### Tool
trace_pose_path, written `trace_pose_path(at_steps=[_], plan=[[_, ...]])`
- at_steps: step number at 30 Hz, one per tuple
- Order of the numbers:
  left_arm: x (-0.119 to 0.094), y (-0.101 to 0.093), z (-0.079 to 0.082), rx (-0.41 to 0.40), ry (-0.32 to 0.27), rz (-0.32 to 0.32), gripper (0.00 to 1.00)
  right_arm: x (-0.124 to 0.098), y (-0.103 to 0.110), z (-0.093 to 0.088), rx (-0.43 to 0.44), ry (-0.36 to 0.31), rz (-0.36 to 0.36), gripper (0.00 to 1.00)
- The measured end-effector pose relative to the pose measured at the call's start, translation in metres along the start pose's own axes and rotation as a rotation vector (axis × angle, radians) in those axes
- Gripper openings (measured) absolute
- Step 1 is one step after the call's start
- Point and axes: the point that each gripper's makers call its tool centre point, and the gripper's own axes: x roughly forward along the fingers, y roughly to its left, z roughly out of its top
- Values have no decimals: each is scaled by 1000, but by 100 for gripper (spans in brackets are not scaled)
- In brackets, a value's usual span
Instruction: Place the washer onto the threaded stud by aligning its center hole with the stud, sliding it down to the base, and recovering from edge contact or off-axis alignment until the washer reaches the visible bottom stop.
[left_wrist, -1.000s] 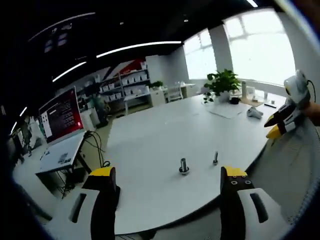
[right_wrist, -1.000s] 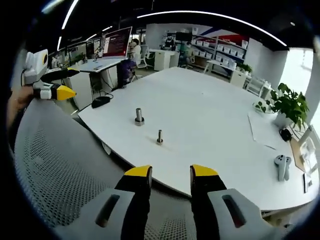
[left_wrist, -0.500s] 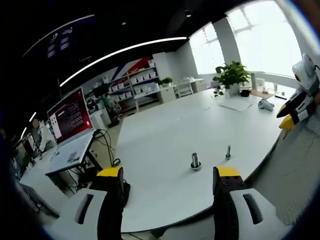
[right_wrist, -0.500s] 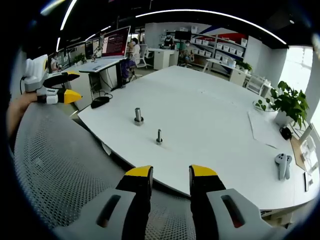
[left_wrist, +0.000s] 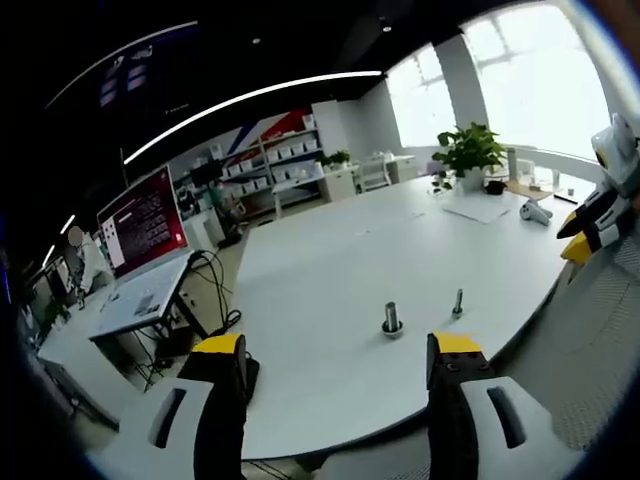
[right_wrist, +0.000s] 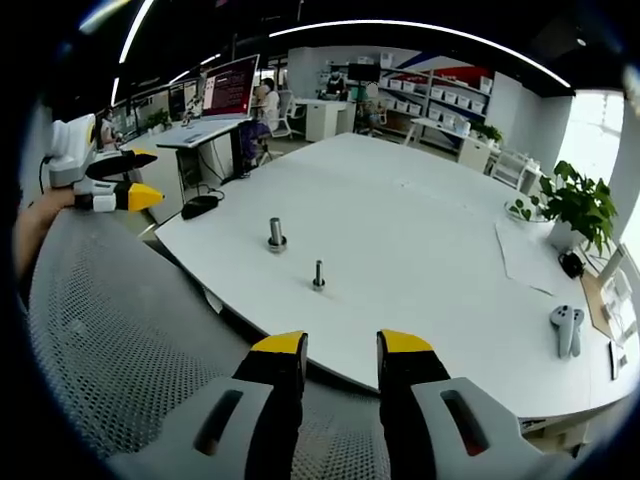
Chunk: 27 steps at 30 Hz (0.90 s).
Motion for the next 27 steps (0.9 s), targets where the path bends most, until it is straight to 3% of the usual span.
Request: trace_pose_path(at_steps=[27], plan=[[-1,0,-1,14,8,-5,71,1,2,-1,11,12,9,28]])
